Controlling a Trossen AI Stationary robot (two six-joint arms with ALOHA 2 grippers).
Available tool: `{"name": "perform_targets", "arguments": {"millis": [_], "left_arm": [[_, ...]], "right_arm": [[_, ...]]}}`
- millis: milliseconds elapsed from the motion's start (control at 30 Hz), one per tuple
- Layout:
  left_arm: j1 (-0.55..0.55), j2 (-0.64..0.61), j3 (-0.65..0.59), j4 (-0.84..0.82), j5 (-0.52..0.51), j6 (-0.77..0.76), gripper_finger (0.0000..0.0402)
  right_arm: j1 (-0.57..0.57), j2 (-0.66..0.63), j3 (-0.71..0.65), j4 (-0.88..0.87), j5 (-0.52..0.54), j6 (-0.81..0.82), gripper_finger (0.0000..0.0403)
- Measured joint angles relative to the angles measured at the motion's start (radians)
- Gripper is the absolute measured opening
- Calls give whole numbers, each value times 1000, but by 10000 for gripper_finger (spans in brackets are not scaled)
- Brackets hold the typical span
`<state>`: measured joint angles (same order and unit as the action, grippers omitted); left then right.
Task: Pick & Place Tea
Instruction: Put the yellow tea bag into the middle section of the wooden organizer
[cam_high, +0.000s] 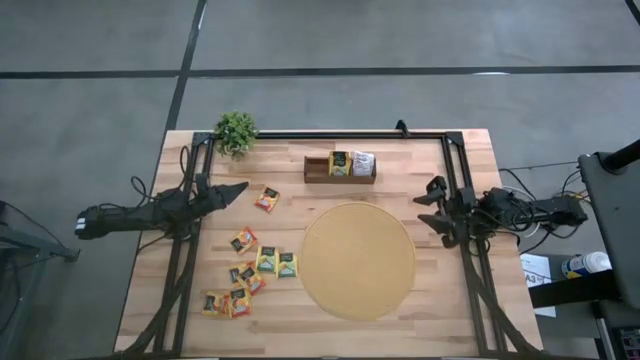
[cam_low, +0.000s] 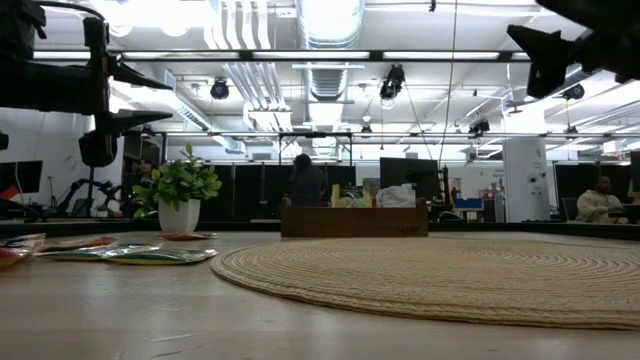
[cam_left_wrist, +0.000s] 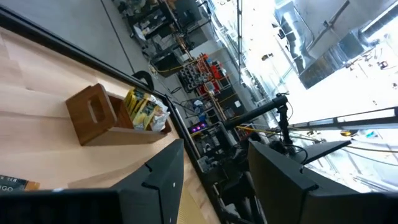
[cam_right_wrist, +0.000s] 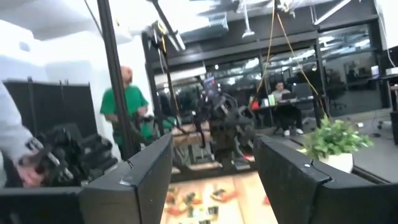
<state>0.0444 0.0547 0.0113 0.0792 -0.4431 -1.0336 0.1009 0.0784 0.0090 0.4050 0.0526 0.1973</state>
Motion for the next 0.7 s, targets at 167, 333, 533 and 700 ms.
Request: {"name": "perform_targets", "arguments": {"millis": [167,333,533,700], "left_arm": [[0,0,0,1,25,-35,174],[0,-1,0,2,40,-85,174],[0,-1,0,-3,40,-138,174],[0,0,0,-1,41,-168,174]], "right_arm": [[0,-79,1,-171,-9,-44,221],[0,-79,0,-354,-26,12,221],[0,-72,0,-393,-34,28,221],[-1,-64,0,-394,-34,28,221]]}}
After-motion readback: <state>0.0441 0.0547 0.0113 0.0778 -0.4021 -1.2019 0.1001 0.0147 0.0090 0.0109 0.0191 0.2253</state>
